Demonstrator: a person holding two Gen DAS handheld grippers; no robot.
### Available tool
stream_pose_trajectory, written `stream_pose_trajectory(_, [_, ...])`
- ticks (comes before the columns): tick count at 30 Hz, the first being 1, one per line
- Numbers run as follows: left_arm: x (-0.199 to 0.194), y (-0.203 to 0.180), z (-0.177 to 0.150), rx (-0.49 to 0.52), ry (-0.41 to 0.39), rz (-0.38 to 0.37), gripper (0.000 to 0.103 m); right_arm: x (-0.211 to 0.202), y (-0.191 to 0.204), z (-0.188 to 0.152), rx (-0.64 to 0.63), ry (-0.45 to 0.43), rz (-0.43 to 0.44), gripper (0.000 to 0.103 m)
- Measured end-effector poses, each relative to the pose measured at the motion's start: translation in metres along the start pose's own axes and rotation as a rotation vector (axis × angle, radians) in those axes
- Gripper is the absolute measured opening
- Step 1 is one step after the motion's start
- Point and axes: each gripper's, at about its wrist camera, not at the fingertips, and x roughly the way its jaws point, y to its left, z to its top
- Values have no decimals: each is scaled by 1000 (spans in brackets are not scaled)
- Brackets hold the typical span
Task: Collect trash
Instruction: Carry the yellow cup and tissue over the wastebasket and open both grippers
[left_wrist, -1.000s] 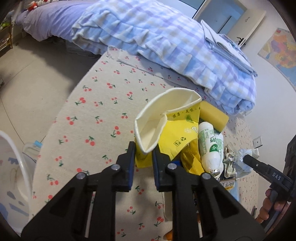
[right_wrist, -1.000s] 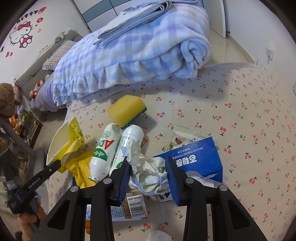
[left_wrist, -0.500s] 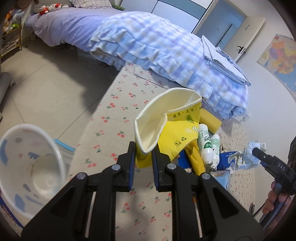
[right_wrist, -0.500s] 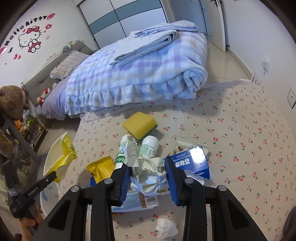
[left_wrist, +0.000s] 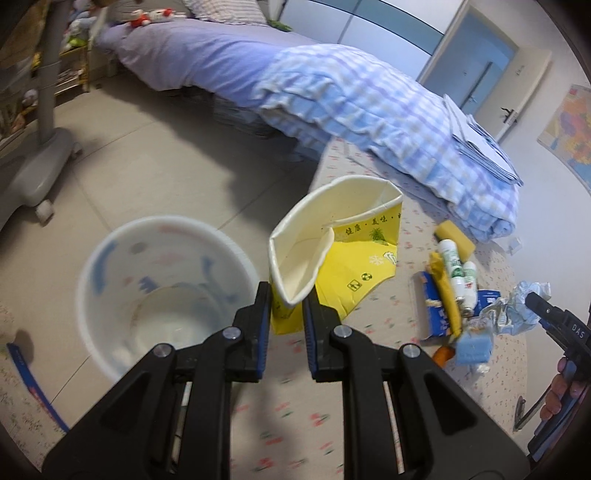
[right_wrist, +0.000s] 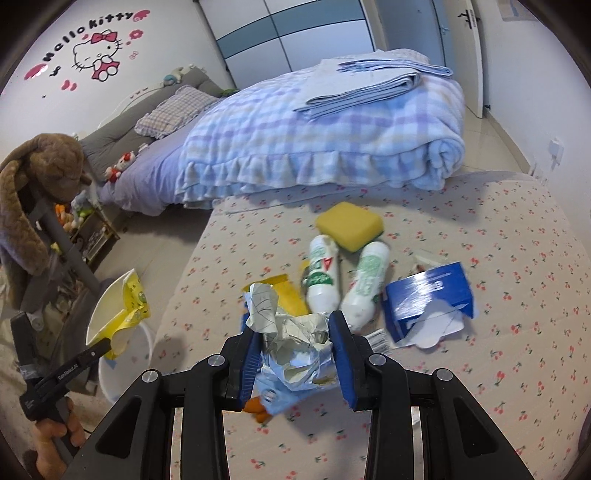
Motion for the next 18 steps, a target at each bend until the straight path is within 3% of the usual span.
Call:
stream_pose_trajectory(10, [-19, 61, -15, -49, 3, 138, 19, 21, 68, -15, -68, 40, 83, 37])
stream_pose_trajectory(18, [-19, 87, -16, -105, 42, 217, 23, 49, 129, -30, -144, 89, 146, 37])
